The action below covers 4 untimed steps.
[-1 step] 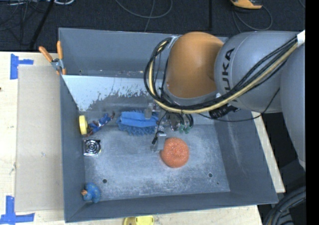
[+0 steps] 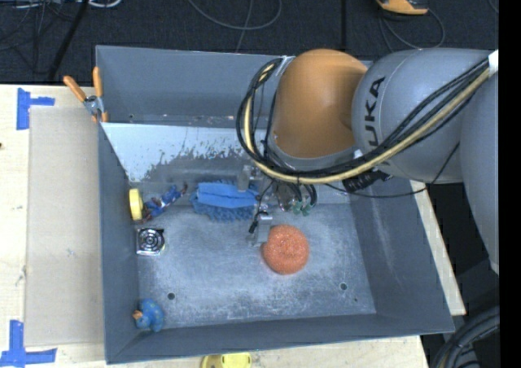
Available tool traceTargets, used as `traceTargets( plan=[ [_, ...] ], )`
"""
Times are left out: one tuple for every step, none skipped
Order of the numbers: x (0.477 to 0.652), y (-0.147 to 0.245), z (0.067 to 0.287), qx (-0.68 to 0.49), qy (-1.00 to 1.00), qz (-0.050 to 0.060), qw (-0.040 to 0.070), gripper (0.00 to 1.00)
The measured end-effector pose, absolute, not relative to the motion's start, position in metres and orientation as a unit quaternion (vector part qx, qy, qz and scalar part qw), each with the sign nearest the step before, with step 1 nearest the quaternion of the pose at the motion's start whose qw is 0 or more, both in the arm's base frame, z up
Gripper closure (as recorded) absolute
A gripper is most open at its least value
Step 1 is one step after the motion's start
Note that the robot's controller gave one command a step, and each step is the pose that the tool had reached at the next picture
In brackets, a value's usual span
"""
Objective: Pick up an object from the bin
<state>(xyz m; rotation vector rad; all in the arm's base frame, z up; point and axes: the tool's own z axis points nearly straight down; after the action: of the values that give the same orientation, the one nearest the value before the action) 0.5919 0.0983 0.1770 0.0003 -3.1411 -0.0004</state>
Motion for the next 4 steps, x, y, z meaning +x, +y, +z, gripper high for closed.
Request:
traceTargets(
  plan=[
    [0.613, 0.085, 0.163, -0.168, -0.986, -0.001, -0.001, 0.00],
    [0.617, 0.082, 0.157, -0.108, -0.994, 0.000, 0.000, 0.00],
    [0.621, 0.095, 0.146, -0.230, -0.973, 0.000, 0.000, 0.00],
    [0.622, 0.098, 0.096, -0.151, -0.989, 0.000, 0.000, 0.00]
  ],
)
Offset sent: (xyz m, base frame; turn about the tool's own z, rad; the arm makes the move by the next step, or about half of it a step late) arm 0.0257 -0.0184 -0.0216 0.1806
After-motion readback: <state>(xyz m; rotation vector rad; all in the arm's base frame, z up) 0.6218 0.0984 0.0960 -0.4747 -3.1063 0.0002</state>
